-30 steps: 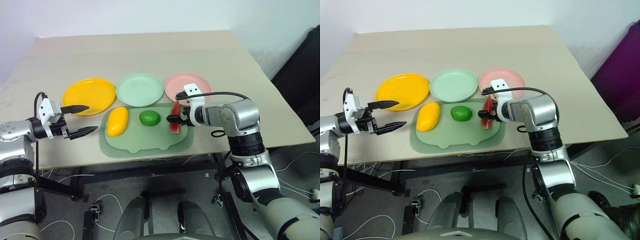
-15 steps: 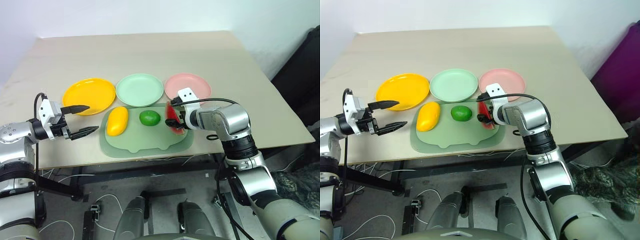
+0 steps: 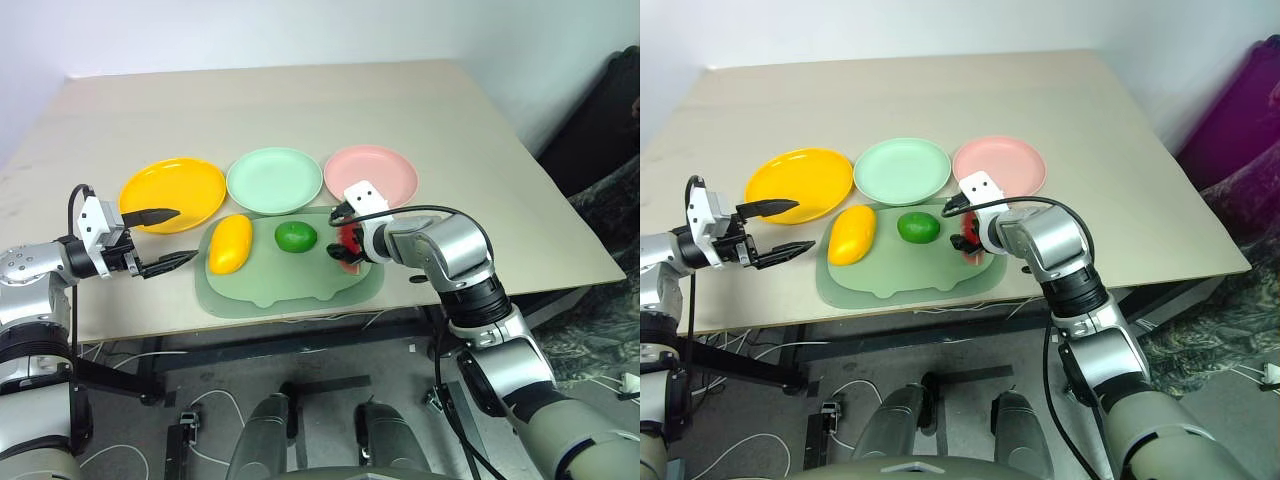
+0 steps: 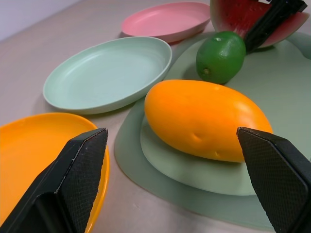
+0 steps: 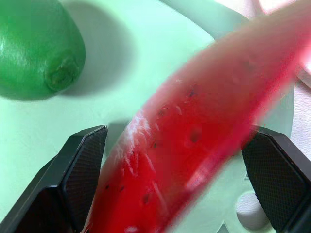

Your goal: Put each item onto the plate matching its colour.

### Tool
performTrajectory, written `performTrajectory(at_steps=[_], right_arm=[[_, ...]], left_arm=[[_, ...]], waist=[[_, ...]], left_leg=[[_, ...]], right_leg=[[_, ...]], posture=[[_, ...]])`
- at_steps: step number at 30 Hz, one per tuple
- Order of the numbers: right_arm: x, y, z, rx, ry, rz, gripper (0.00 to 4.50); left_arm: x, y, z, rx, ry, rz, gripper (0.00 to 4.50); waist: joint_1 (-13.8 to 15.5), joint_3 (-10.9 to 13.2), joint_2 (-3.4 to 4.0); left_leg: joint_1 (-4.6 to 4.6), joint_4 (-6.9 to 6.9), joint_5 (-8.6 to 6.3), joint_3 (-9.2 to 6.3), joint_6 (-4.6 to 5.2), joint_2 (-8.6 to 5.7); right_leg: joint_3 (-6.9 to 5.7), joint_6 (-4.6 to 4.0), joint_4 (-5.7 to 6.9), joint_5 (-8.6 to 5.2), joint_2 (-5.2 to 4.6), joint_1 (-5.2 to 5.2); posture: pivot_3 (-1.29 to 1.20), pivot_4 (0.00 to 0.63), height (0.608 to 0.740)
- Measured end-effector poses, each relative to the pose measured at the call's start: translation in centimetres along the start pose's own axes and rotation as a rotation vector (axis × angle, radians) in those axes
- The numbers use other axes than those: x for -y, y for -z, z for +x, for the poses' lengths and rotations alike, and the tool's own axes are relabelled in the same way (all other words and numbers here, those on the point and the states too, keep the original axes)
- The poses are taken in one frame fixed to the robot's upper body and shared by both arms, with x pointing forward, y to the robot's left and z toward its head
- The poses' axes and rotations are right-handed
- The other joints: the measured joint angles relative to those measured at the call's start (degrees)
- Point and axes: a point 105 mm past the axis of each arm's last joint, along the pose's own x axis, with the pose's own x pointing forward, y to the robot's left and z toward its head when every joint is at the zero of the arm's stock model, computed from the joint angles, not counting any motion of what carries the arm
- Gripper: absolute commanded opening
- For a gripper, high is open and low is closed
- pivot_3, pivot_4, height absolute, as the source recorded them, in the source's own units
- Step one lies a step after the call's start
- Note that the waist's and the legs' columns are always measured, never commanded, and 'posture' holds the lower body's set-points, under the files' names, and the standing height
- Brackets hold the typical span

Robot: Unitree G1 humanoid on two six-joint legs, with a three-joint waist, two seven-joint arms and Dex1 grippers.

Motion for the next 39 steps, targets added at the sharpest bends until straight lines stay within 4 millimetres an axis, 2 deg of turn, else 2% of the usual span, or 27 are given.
performTrajectory(at_steps=[4, 7, 10, 14, 16, 19, 21, 26, 28, 32, 36, 39], right_arm=[[-0.4, 0.0, -0.1, 0.004, -0.022, -0.014, 2.69], [-0.4, -0.1, -0.1, 0.008, -0.025, -0.023, 2.69], [0.0, -0.1, -0.2, 0.002, -0.022, -0.029, 2.69], [0.8, -0.3, -0.5, -0.009, -0.012, -0.035, 2.69], [1.4, -0.5, -0.7, -0.011, -0.007, -0.037, 2.69], [2.4, -1.0, -1.0, -0.024, -0.003, -0.027, 2.69], [3.2, -2.1, -1.5, -0.009, 0.003, -0.021, 2.69], [4.9, -6.8, -3.5, 0.117, 0.019, -0.024, 2.69], [5.9, -7.7, -3.1, 0.139, 0.035, -0.015, 2.69], [8.3, -7.7, -2.0, 0.155, 0.083, 0.023, 2.69], [9.7, -7.5, -0.5, 0.194, 0.108, 0.101, 2.69], [10.0, -6.8, 0.7, 0.205, 0.115, 0.139, 2.69]], left_arm=[[0.0, 0.0, 0.0, 0.000, -0.001, 0.000, 4.50], [-0.1, -0.1, 0.1, 0.002, -0.001, 0.004, 4.50], [-0.1, -0.1, 0.1, 0.002, -0.006, 0.003, 4.50], [-0.2, -0.1, 0.2, 0.003, -0.011, -0.001, 4.50], [-0.2, -0.1, 0.2, 0.004, -0.012, -0.002, 4.50], [-0.1, 0.0, 0.4, 0.006, -0.010, -0.008, 4.50], [-0.1, 0.0, 0.4, 0.006, -0.008, -0.011, 4.50], [-0.1, -0.1, 0.5, 0.009, -0.005, -0.010, 4.50], [-0.2, -0.3, 0.7, 0.014, -0.003, -0.006, 4.50], [-0.1, -0.4, 0.7, 0.015, 0.002, -0.002, 4.50], [-0.1, -0.6, 0.9, 0.017, 0.009, 0.000, 4.50], [0.0, -0.6, 0.9, 0.015, 0.014, -0.003, 4.50]], waist=[[0.0, 0.0, -0.06], [0.1, 0.0, -0.06], [0.2, 0.0, -0.07], [0.3, 0.0, -0.07], [0.2, -0.1, -0.09], [0.2, -0.1, -0.08], [0.1, -0.1, -0.08], [-0.2, -0.1, -0.09], [-0.3, -0.1, -0.09], [-0.9, -0.1, -0.09], [-1.6, -0.1, -0.09], [-2.1, 0.0, -0.08]], left_leg=[[0.00, 0.03, -0.03, 0.31, 0.05, 0.24], [-0.03, 0.04, -0.03, 0.53, 0.05, 0.67], [-0.10, 0.03, -0.04, 1.18, 0.05, 1.03], [-0.41, 0.02, -0.05, 3.16, 0.06, 2.26], [-0.78, 0.04, -0.05, 4.40, 0.05, 2.96], [-1.05, 0.19, -0.04, 5.24, 0.05, 3.62], [-1.06, 0.18, -0.04, 5.63, 0.06, 3.81], [-1.05, 0.24, -0.08, 6.12, 0.12, 4.33], [-1.05, 0.32, -0.08, 6.26, 0.12, 4.56], [-1.06, 0.31, -0.07, 6.38, 0.11, 4.70], [-1.06, 0.41, -0.07, 6.42, 0.11, 4.71], [-1.06, 0.50, -0.07, 6.41, 0.11, 4.73]], right_leg=[[-0.33, -0.15, -0.07, 0.22, -0.24, -0.10], [-0.91, -0.49, -0.44, 0.63, -0.28, -0.09], [-0.99, -0.70, -0.48, 0.77, -0.32, -0.26], [-1.25, -1.04, -0.48, 0.99, -0.30, -0.59], [-1.36, -1.11, -0.45, 1.11, -0.31, -1.18], [-1.48, -1.09, -0.46, 1.29, -0.31, -1.36], [-1.58, -1.03, -0.48, 1.35, -0.36, -1.43], [-1.85, -0.93, -0.54, 1.40, -0.31, -1.59], [-2.39, -0.88, -0.58, 1.43, -0.33, -1.56], [-2.62, -0.69, -0.56, 1.54, -0.28, -1.56], [-2.63, -0.40, -0.56, 1.70, -0.26, -1.52], [-2.63, -0.35, -0.51, 1.73, -0.25, -1.49]], posture=[[0.00, 0.150, 0.737], [0.00, 0.150, 0.737], [0.00, 0.150, 0.737], [0.00, 0.150, 0.737], [0.00, 0.150, 0.737], [0.00, 0.150, 0.737], [0.00, 0.150, 0.737], [0.00, 0.150, 0.737], [0.00, 0.150, 0.737], [0.00, 0.150, 0.737], [0.00, 0.150, 0.737], [0.00, 0.150, 0.737]])
